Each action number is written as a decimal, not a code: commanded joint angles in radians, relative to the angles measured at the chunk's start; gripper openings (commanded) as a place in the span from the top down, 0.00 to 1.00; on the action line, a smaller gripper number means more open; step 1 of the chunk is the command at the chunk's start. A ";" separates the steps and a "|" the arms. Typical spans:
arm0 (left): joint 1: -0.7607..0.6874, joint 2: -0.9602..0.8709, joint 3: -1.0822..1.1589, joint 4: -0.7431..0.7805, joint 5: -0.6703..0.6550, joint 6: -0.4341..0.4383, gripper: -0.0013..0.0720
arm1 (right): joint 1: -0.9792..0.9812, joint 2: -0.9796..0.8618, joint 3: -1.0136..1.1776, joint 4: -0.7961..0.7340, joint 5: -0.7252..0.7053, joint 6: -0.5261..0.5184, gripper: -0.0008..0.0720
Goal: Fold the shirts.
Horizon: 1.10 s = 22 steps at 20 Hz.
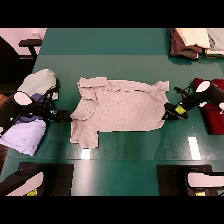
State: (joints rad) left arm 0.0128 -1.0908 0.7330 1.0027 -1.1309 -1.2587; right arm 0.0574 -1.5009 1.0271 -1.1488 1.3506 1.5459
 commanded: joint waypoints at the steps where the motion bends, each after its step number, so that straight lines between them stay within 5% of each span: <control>1: 0.000 0.026 0.022 -0.022 -0.016 -0.001 0.96 | 0.020 0.055 0.002 -0.006 -0.060 -0.015 0.97; 8: 0.000 0.324 0.639 0.089 -0.010 -0.104 0.96 | -0.030 0.468 0.423 -0.005 -0.050 -0.045 0.97; 14: 0.000 0.356 1.258 0.099 0.034 -0.152 0.96 | -0.036 0.658 0.893 -0.042 -0.019 -0.045 0.97; 18: 0.000 0.356 1.374 0.115 0.100 -0.185 0.96 | -0.036 0.688 1.049 -0.164 0.119 0.014 0.97; 22: 0.000 0.298 1.313 0.115 -0.010 -0.226 0.96 | -0.036 0.618 1.047 -0.187 0.234 0.051 0.97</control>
State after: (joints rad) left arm 0.0120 -0.7616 2.0510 1.1110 -1.0847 -1.4483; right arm 0.0223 -0.8532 2.0525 -1.2961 1.4914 1.5654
